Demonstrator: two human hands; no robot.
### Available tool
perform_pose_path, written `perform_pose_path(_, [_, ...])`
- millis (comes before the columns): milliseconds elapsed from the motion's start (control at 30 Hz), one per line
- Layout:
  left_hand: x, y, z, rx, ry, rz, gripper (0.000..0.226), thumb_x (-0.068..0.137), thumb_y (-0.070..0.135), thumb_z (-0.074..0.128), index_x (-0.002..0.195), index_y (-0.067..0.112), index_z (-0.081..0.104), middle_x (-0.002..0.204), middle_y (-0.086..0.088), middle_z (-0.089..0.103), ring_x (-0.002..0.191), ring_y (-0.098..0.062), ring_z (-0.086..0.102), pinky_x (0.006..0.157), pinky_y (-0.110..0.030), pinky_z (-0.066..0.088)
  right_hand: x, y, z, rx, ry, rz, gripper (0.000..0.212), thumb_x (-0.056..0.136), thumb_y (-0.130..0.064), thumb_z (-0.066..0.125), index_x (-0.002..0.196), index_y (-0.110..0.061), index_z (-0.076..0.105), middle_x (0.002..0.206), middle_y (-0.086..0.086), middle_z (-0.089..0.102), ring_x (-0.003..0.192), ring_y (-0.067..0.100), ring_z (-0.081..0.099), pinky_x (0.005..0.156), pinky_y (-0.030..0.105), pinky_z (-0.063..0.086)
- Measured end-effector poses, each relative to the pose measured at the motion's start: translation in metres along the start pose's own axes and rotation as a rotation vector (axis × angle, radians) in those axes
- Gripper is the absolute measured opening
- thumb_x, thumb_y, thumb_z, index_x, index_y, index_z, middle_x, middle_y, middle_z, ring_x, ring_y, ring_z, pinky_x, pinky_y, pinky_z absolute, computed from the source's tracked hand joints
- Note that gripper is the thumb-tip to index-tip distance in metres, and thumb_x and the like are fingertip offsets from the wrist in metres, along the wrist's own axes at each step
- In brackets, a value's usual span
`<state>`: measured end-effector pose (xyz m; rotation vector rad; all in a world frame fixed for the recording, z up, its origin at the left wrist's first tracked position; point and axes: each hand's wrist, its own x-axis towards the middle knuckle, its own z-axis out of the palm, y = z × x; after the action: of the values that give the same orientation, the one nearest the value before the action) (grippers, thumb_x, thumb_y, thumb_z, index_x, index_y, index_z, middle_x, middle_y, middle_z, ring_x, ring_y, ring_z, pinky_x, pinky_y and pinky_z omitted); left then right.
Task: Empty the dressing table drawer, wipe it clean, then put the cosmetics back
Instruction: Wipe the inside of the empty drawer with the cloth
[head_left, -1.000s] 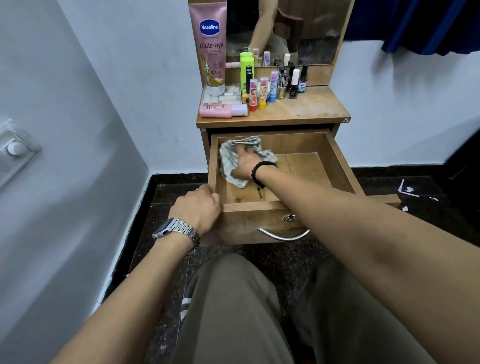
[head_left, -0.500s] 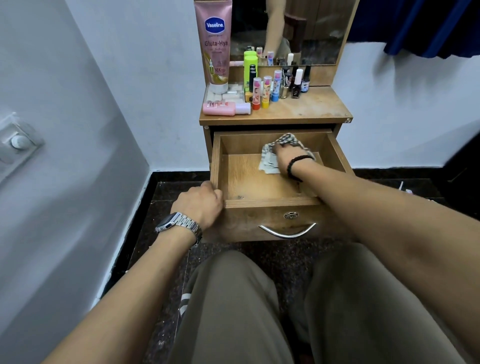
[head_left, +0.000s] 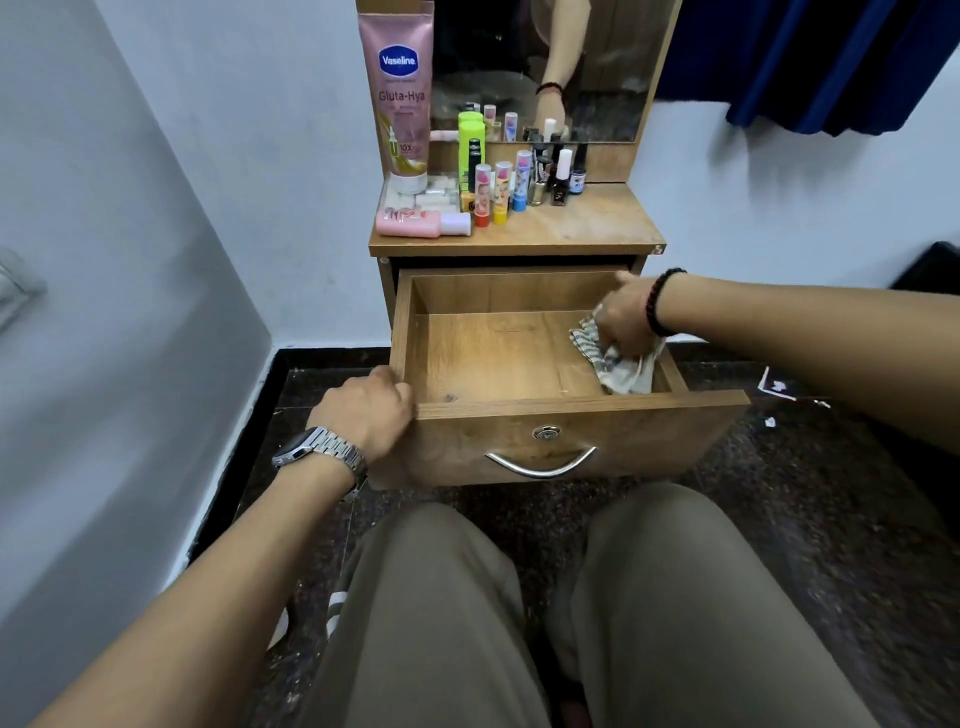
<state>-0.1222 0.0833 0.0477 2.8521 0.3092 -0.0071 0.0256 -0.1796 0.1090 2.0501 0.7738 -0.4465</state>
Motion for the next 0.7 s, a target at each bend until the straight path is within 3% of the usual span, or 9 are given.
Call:
perform_pose_path(100, [0.000, 0.000, 0.000, 0.001, -0.003, -0.001, 0.029, 0.093, 0.030, 0.030, 0.105, 0.016, 0.053, 0.106, -0.019, 0.063, 0.095, -0.040, 0.059, 0.071, -0.035, 0.038, -0.010, -0.009, 0.015, 0.111, -0.053, -0.075, 0.033, 0.090, -0.046, 0.049, 0.095, -0.019, 0.068, 0.087, -0.001, 0.066, 0.088, 0.020, 0.061, 0.083, 0.031, 0.041])
perform_pose_path(200, [0.002, -0.001, 0.001, 0.001, -0.013, -0.007, 0.031, 0.093, 0.031, 0.030, 0.108, 0.017, 0.053, 0.109, -0.019, 0.062, 0.097, -0.040, 0.058, 0.072, -0.036, 0.037, -0.017, -0.016, 0.017, 0.171, -0.151, -0.120, 0.026, 0.093, -0.035, 0.049, 0.086, -0.013, 0.061, 0.070, 0.000, 0.053, 0.075, 0.024, 0.051, 0.062, 0.027, 0.038])
perform_pose_path(300, [0.003, -0.002, 0.002, 0.003, -0.011, -0.009, 0.030, 0.092, 0.032, 0.030, 0.107, 0.018, 0.053, 0.110, -0.019, 0.062, 0.097, -0.040, 0.058, 0.073, -0.037, 0.038, -0.017, -0.011, 0.017, 0.077, -0.095, -0.088, 0.024, 0.091, -0.034, 0.053, 0.100, -0.016, 0.066, 0.092, 0.002, 0.066, 0.085, 0.024, 0.059, 0.082, 0.031, 0.046])
perform_pose_path(367, [0.003, -0.003, 0.002, 0.002, -0.013, -0.006, 0.031, 0.092, 0.032, 0.030, 0.107, 0.018, 0.053, 0.110, -0.019, 0.062, 0.097, -0.040, 0.058, 0.074, -0.037, 0.039, -0.012, -0.008, 0.021, 0.009, 0.016, -0.037, 0.025, 0.091, -0.033, 0.052, 0.108, -0.021, 0.065, 0.107, -0.002, 0.068, 0.104, 0.022, 0.061, 0.103, 0.037, 0.039])
perform_pose_path(400, [0.002, -0.003, 0.002, 0.002, -0.015, -0.006, 0.031, 0.092, 0.032, 0.029, 0.108, 0.018, 0.053, 0.111, -0.019, 0.062, 0.097, -0.040, 0.058, 0.074, -0.037, 0.039, -0.009, -0.008, 0.023, 0.004, 0.054, -0.021, 0.025, 0.091, -0.032, 0.051, 0.108, -0.021, 0.066, 0.110, -0.001, 0.068, 0.106, 0.022, 0.061, 0.105, 0.037, 0.038])
perform_pose_path(467, [0.003, -0.004, 0.002, 0.006, -0.019, -0.008, 0.032, 0.092, 0.032, 0.029, 0.110, 0.018, 0.052, 0.111, -0.019, 0.062, 0.098, -0.041, 0.058, 0.074, -0.037, 0.039, -0.007, -0.012, 0.023, 0.056, 0.049, -0.020, 0.024, 0.089, -0.029, 0.051, 0.103, -0.019, 0.068, 0.105, 0.003, 0.069, 0.095, 0.024, 0.062, 0.091, 0.033, 0.048])
perform_pose_path(533, [0.003, -0.003, 0.002, 0.005, -0.018, -0.015, 0.032, 0.092, 0.032, 0.029, 0.109, 0.018, 0.053, 0.112, -0.020, 0.062, 0.099, -0.041, 0.058, 0.075, -0.038, 0.040, -0.008, -0.016, 0.021, 0.186, -0.056, -0.067, 0.023, 0.091, -0.027, 0.050, 0.097, -0.015, 0.068, 0.097, 0.006, 0.067, 0.081, 0.024, 0.055, 0.073, 0.029, 0.045])
perform_pose_path(633, [0.003, -0.002, 0.001, 0.006, -0.009, -0.019, 0.032, 0.092, 0.032, 0.029, 0.107, 0.017, 0.053, 0.111, -0.020, 0.062, 0.099, -0.041, 0.058, 0.076, -0.038, 0.041, -0.013, -0.014, 0.017, 0.426, -0.216, -0.119, 0.020, 0.092, -0.017, 0.047, 0.074, -0.012, 0.057, 0.074, 0.002, 0.051, 0.068, 0.017, 0.041, 0.063, 0.027, 0.034])
perform_pose_path(700, [0.002, -0.001, 0.001, 0.011, -0.002, -0.015, 0.031, 0.093, 0.031, 0.030, 0.107, 0.015, 0.053, 0.109, -0.021, 0.062, 0.098, -0.041, 0.058, 0.074, -0.037, 0.040, -0.016, -0.010, 0.015, 0.593, -0.224, -0.132, 0.018, 0.090, -0.012, 0.049, 0.079, -0.007, 0.062, 0.071, -0.001, 0.050, 0.067, 0.015, 0.041, 0.062, 0.024, 0.035])
